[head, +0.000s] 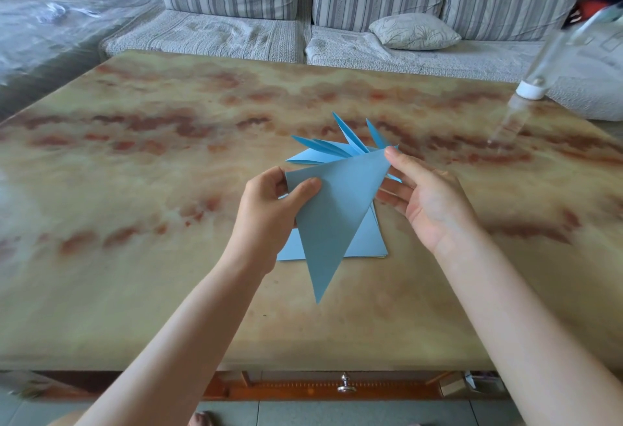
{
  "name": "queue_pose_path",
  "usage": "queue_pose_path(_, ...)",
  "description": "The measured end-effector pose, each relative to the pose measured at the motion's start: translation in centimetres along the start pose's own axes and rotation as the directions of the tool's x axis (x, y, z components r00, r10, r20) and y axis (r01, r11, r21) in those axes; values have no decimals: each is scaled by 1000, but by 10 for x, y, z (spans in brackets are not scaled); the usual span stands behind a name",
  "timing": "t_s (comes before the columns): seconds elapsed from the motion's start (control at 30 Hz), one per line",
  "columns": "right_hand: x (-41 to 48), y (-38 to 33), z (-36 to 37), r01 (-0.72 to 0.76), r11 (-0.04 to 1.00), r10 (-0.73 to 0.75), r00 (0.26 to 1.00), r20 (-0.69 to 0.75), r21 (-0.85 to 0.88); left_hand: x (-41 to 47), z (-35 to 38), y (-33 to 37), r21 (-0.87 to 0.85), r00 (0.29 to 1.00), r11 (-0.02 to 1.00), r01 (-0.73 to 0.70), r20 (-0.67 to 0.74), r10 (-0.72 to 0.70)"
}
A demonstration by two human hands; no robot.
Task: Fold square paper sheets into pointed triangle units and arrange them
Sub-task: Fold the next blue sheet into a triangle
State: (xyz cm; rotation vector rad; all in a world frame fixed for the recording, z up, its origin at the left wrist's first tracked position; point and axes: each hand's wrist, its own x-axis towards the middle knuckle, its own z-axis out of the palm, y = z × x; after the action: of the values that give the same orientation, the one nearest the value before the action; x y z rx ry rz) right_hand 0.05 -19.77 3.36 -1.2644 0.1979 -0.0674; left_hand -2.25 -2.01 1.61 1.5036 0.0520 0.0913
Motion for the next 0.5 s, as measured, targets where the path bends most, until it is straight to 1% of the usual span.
queue_pose_path(0.13,3,-2,-4,31,999,-31,1000,-2,-45,-1,0,-2,-5,1000,1000,8,13,-8)
queue_pose_path(0.3,4,-1,-4,-6,1000,6,1000,-11,-5,0,0,-2,-15,1000,1000,22,13,-22)
queue_pose_path(0.5,5,-2,-5,32,999,-33,999,-37,-32,0,1,-3,-24,999,999,40,28,-39)
